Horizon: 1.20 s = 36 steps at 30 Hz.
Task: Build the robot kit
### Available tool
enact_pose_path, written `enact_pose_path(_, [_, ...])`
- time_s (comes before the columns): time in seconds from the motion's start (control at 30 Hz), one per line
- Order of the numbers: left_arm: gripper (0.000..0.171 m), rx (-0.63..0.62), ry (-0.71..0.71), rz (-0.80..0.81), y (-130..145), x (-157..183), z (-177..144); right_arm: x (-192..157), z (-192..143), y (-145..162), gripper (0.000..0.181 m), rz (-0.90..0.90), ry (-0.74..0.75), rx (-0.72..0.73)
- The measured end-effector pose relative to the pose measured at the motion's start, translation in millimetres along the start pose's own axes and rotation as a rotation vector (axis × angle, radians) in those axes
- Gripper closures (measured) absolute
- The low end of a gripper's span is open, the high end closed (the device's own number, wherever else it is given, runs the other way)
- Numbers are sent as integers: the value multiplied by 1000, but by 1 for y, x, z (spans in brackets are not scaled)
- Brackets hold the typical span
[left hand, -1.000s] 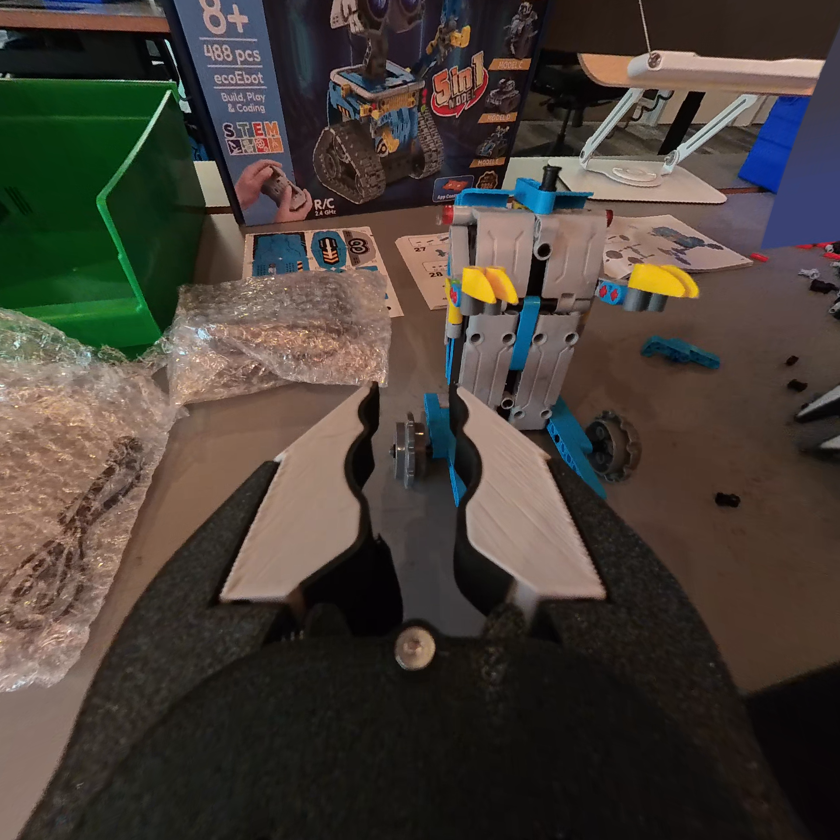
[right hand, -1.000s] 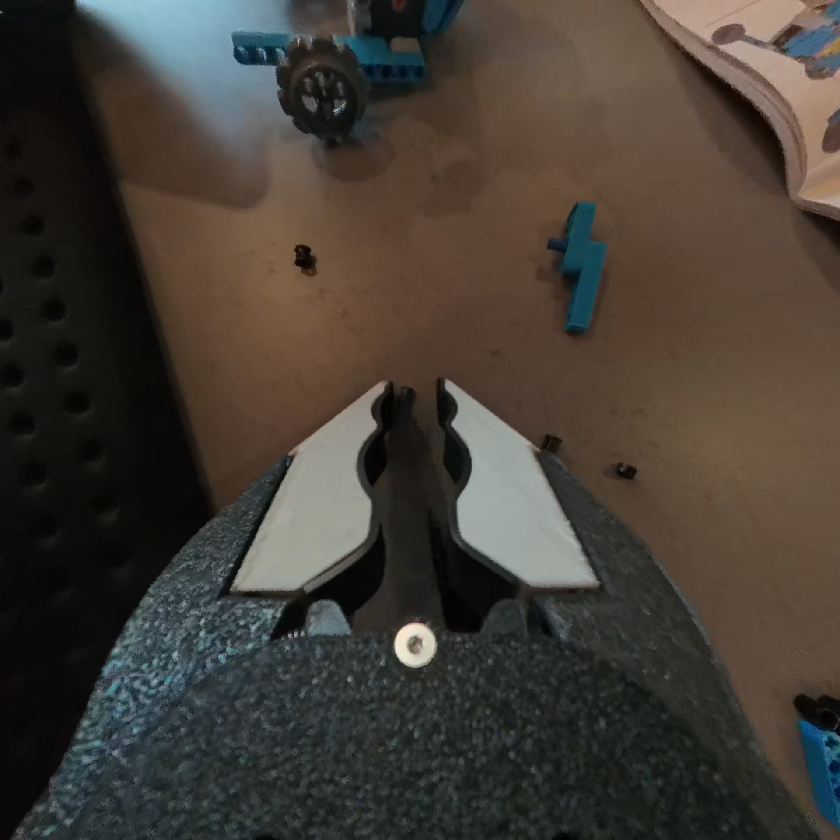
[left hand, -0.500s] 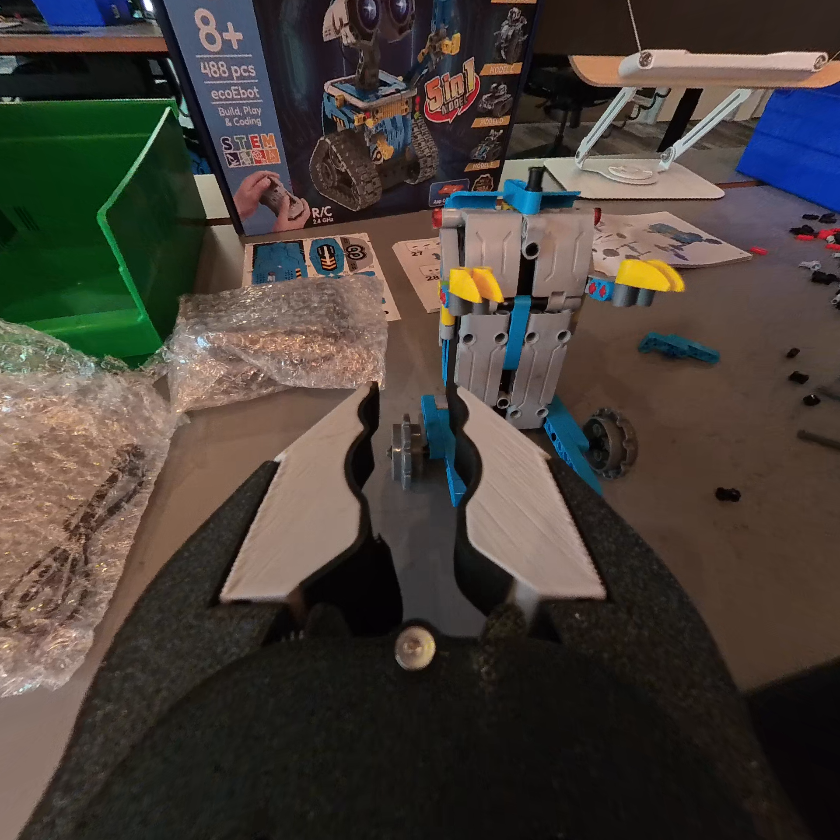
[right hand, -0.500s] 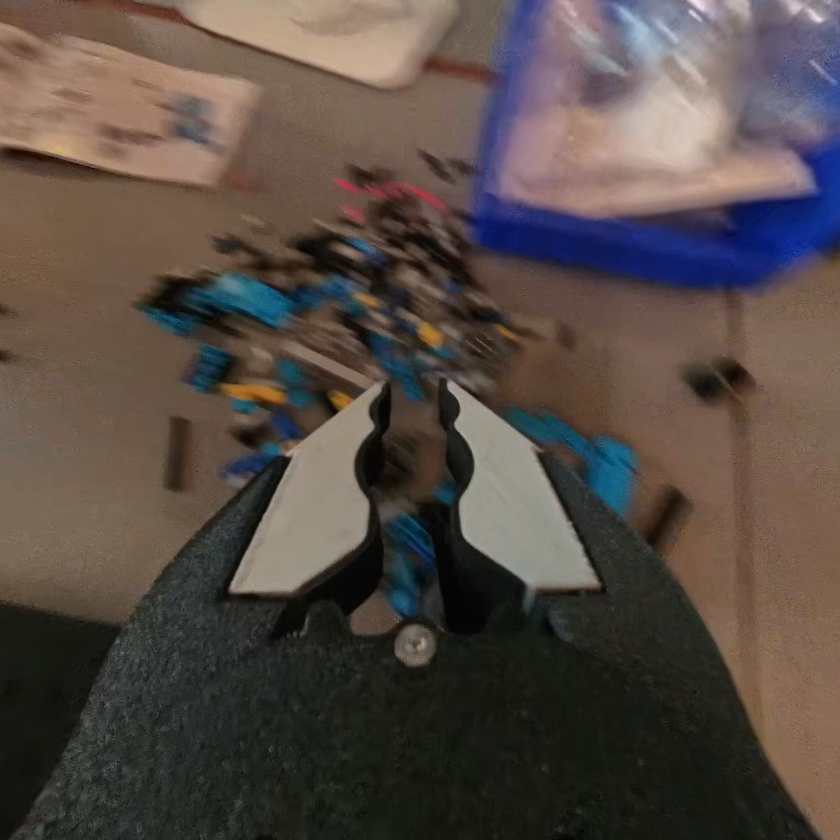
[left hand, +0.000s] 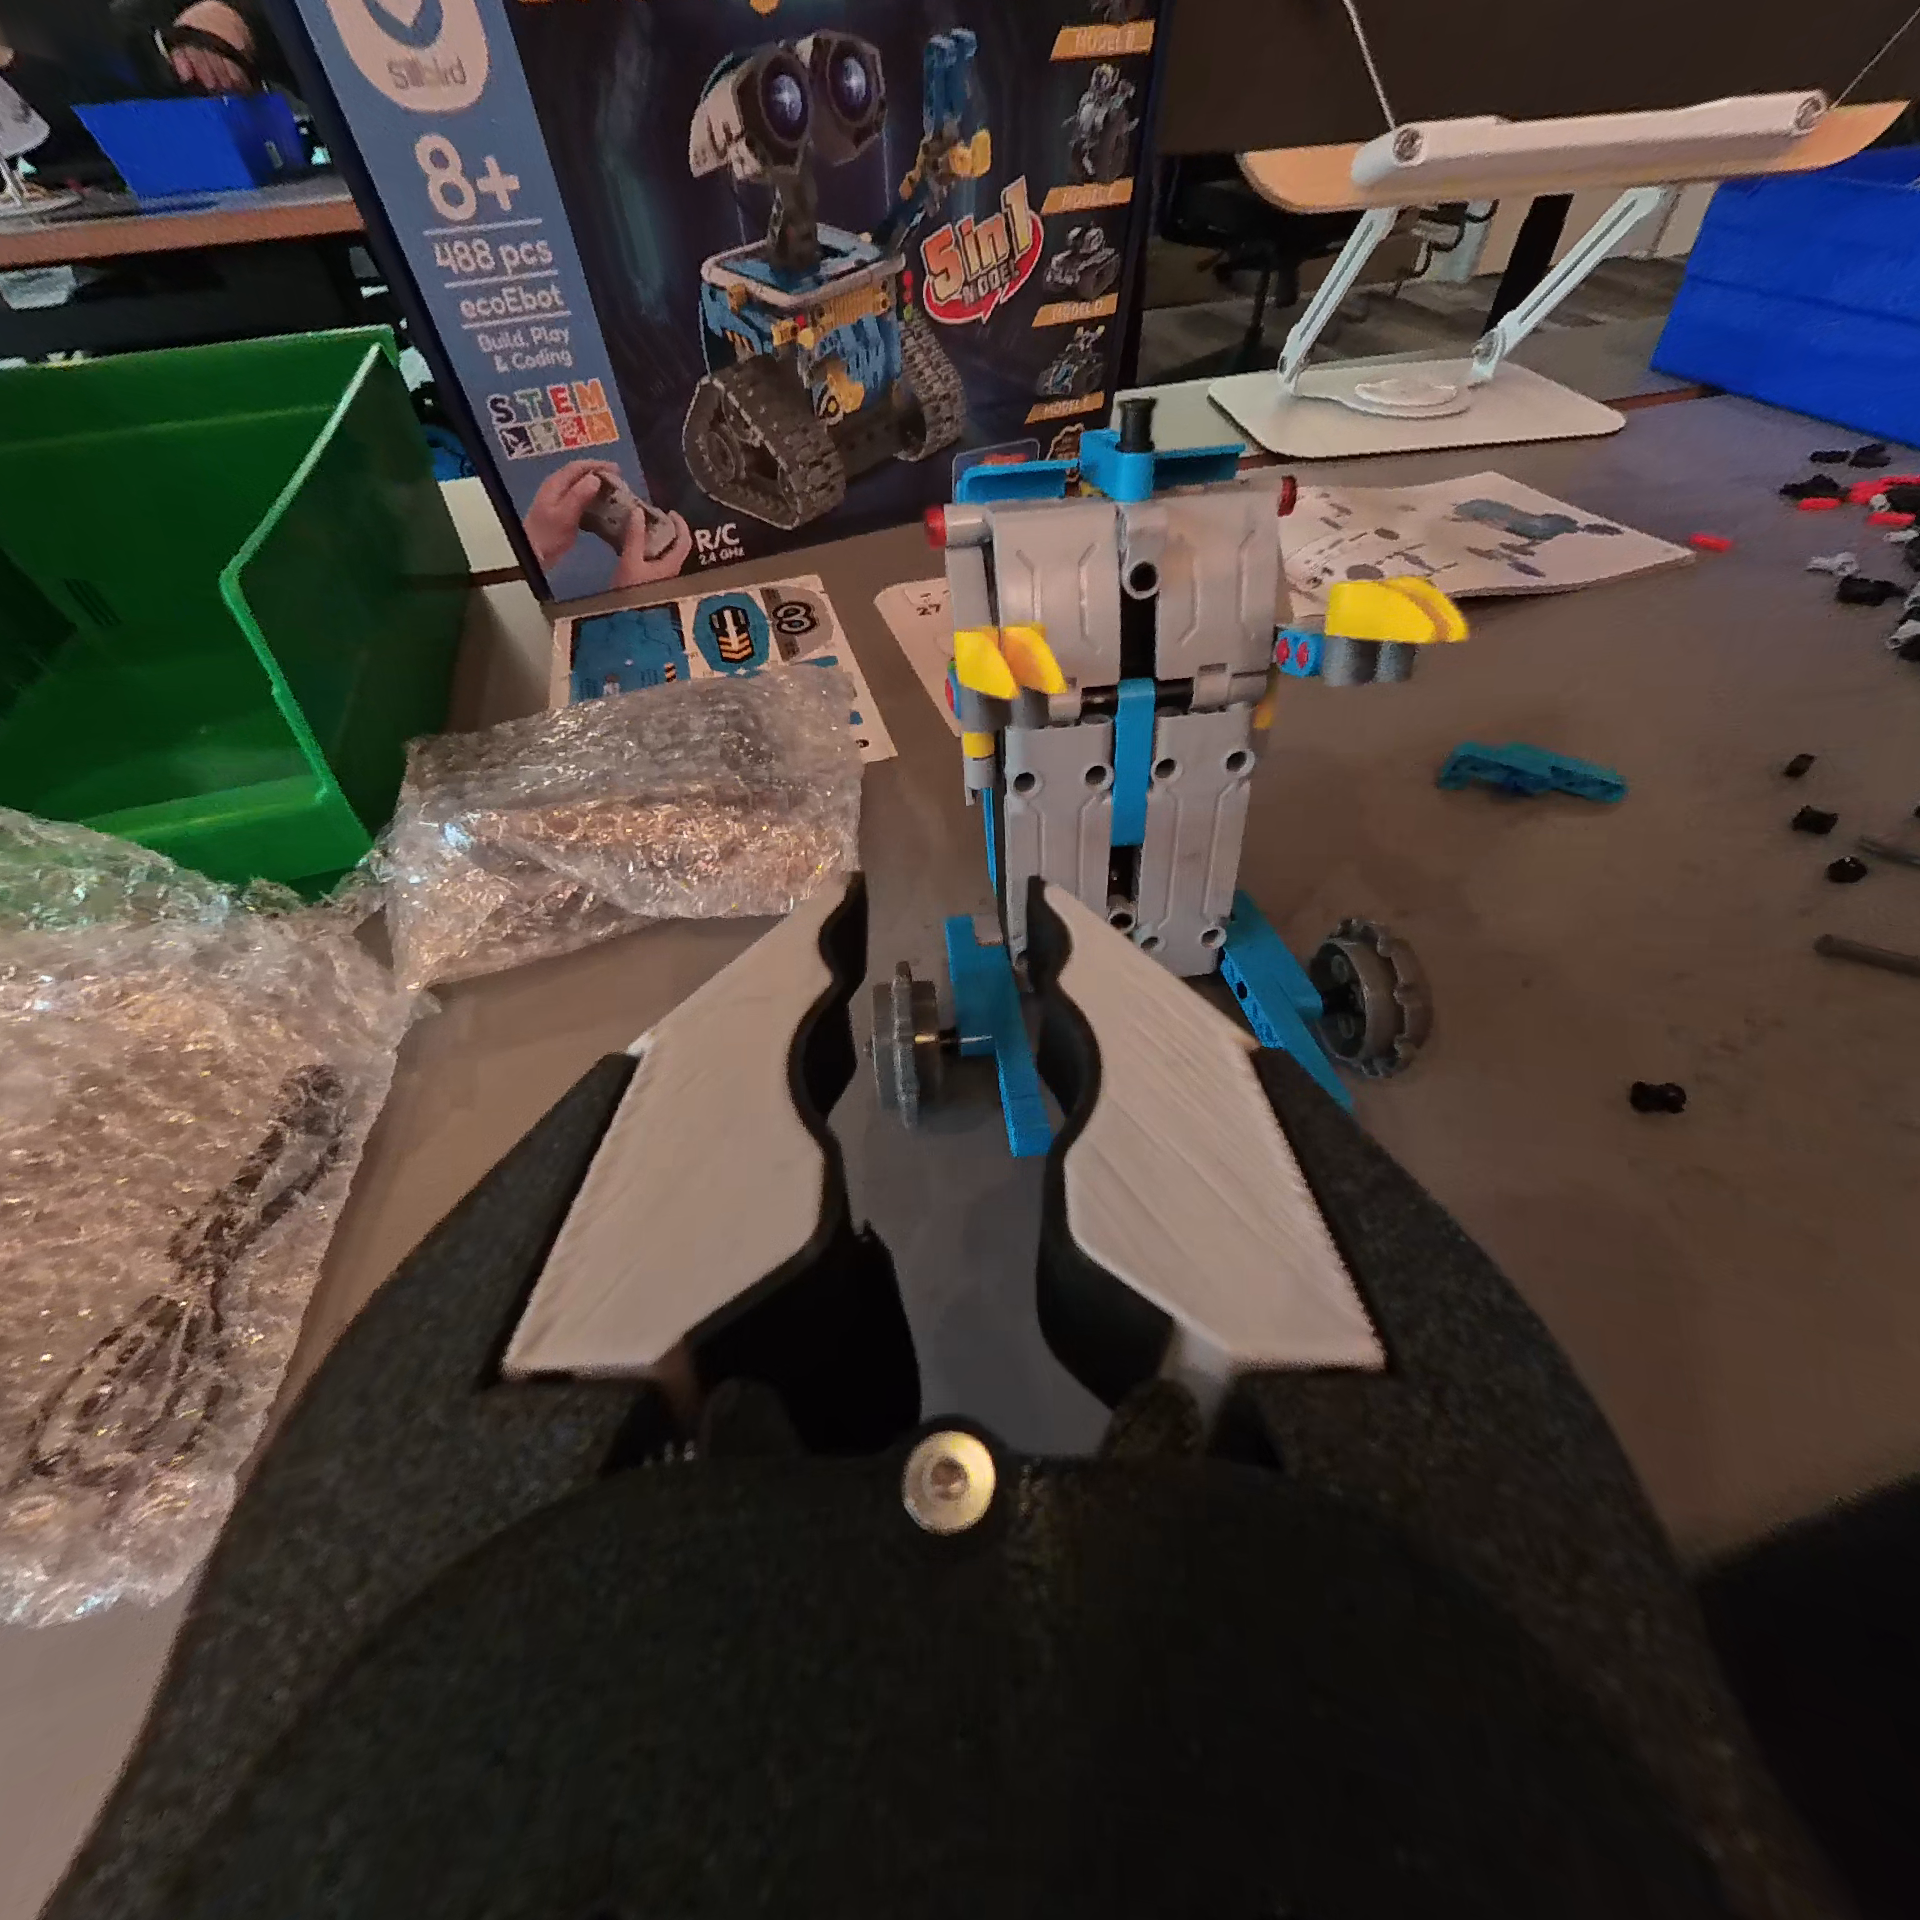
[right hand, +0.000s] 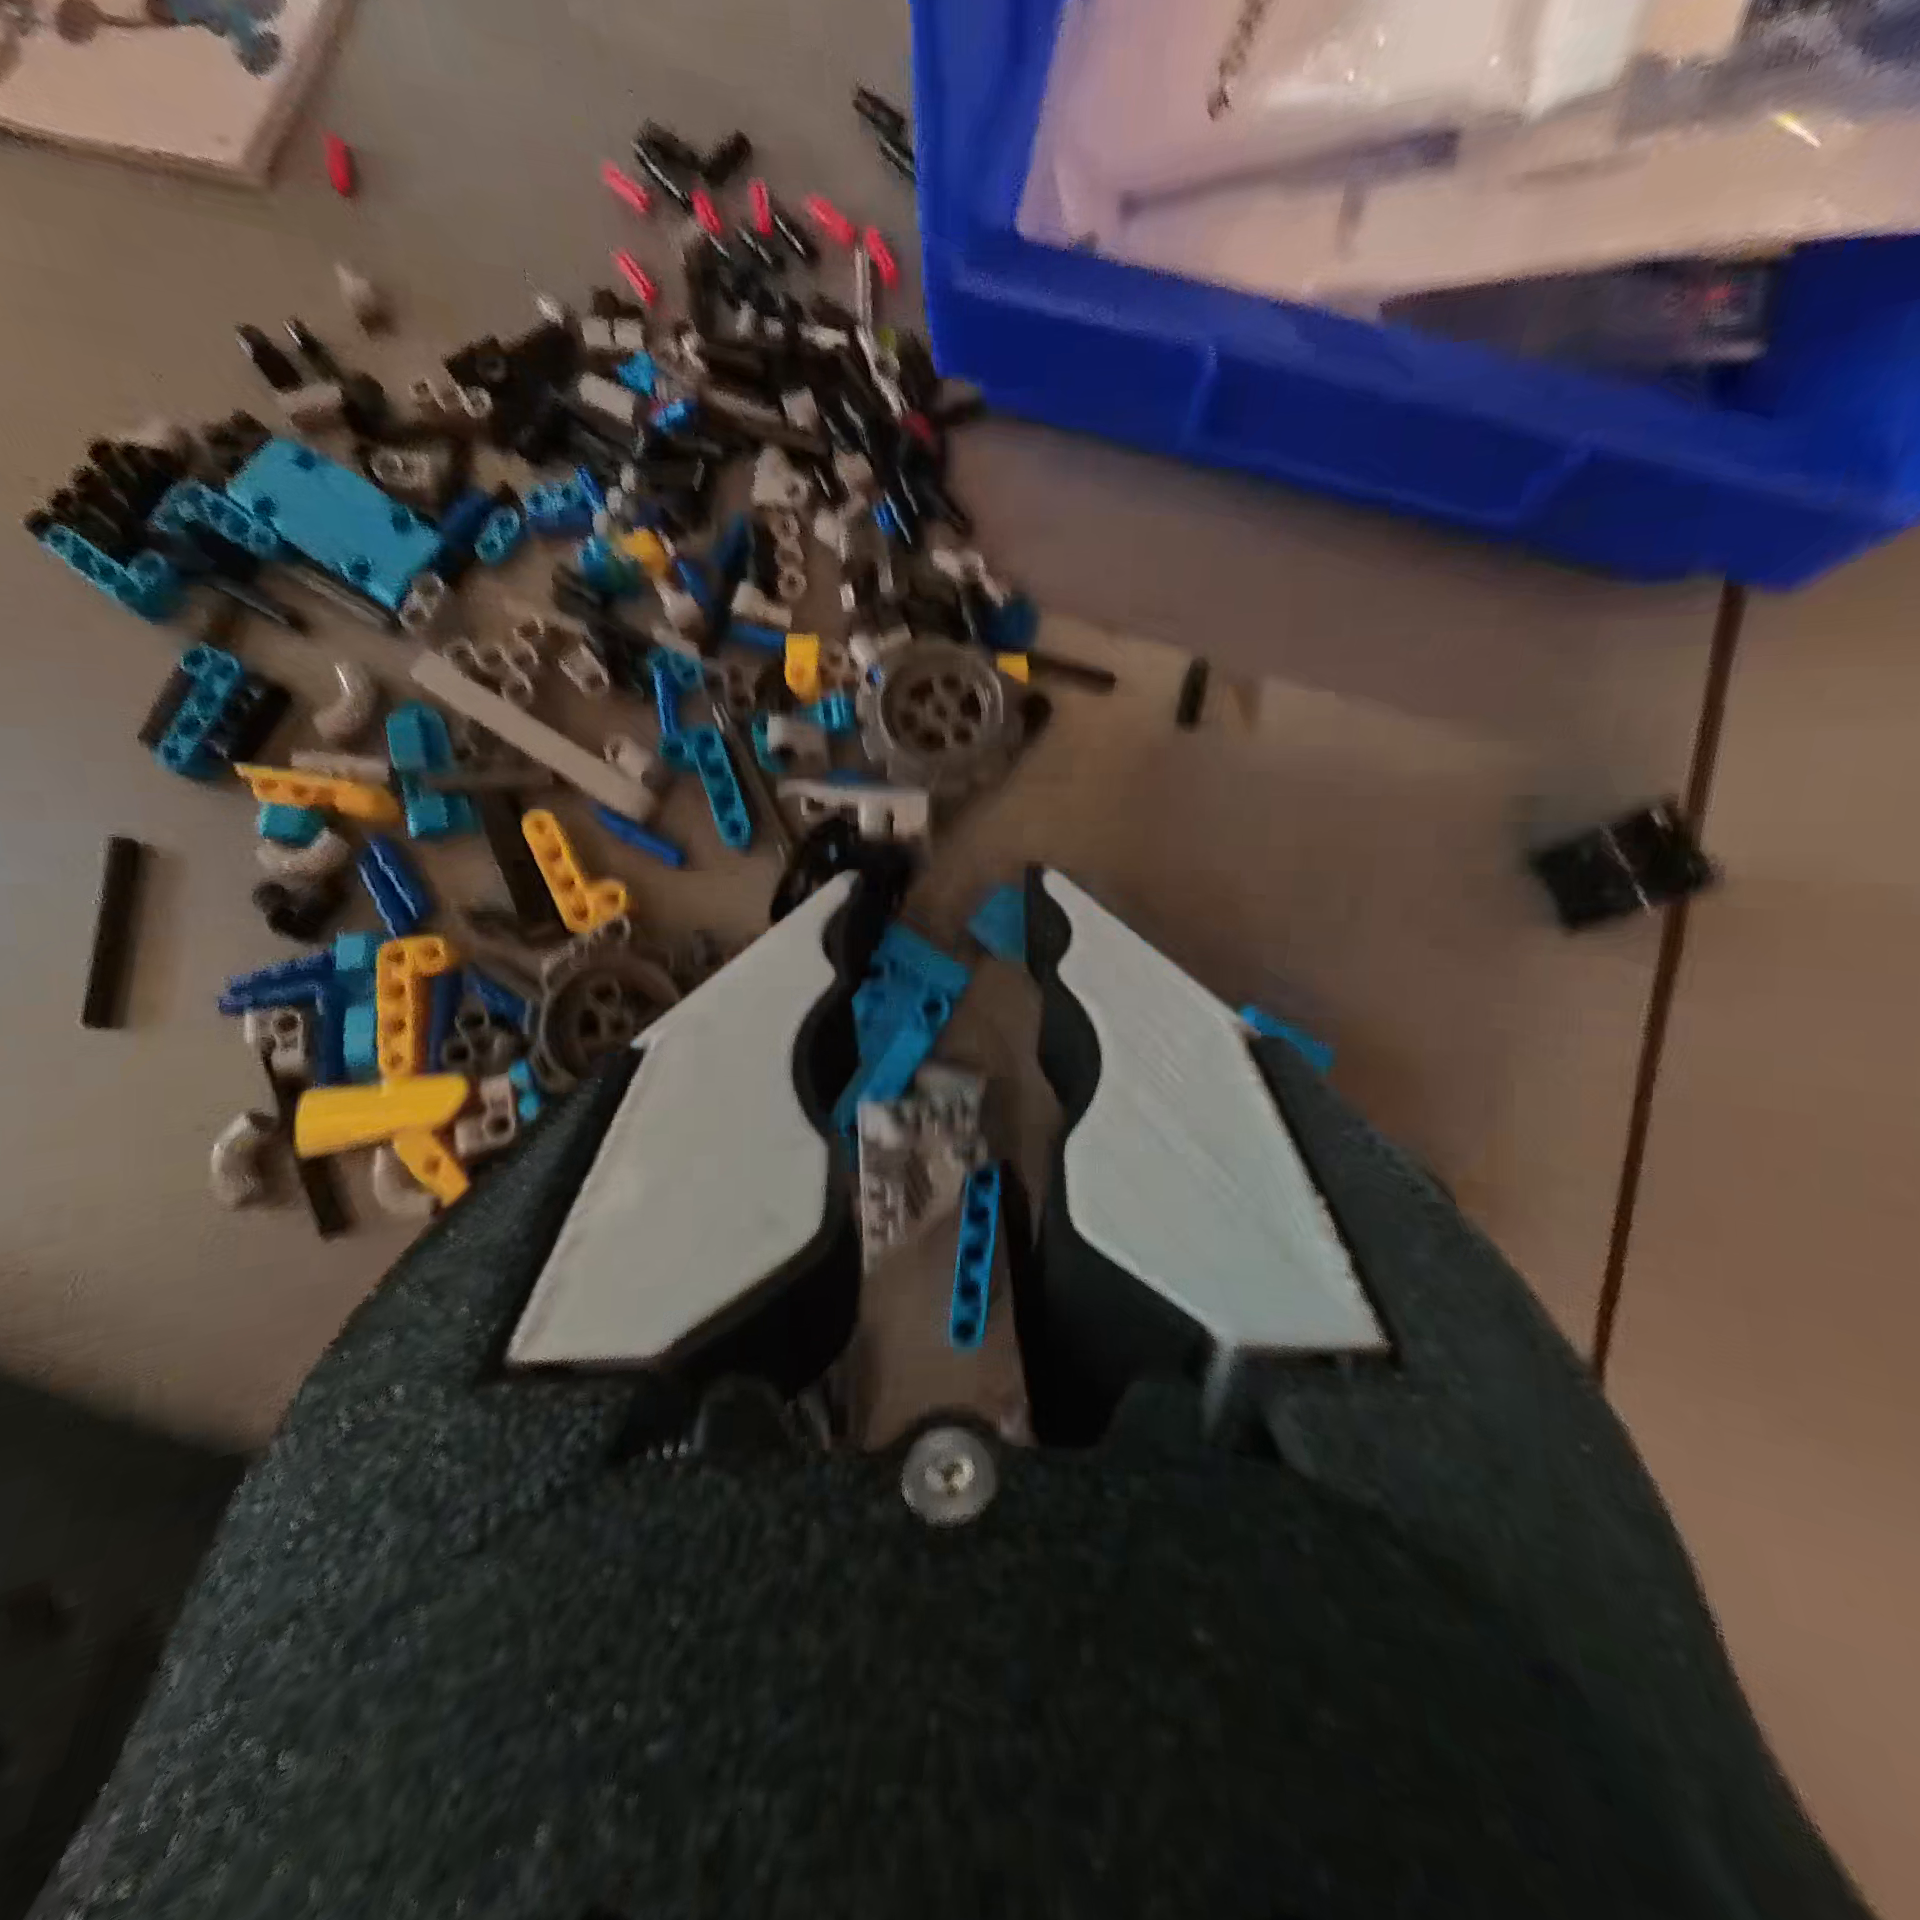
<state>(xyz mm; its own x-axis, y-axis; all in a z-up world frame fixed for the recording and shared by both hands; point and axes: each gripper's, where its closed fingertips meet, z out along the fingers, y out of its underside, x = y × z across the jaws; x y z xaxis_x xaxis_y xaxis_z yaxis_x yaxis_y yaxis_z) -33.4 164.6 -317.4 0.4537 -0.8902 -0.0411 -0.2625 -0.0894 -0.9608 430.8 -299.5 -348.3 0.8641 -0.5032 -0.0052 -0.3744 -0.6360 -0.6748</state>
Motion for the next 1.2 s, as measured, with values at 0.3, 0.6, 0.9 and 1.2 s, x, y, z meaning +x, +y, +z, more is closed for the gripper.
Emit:
enact_pose_path(0.3, [142,12,-5,8,-1,0,-1,-2,40,-24,142,77,-140,-100])
enact_pose_path(0.6, [142,27,4,14,-3,2,-3,0,58,-15,147,50,-49,-148])
enact_pose_path(0.9, [141,16,8,35,-2,5,-2,-36,17,-69,151,-26,-35,-9])
enact_pose_path(1.2, [142,34,-2,25,-4,1,-2,-291,101,-124,151,-372,-464,-27])
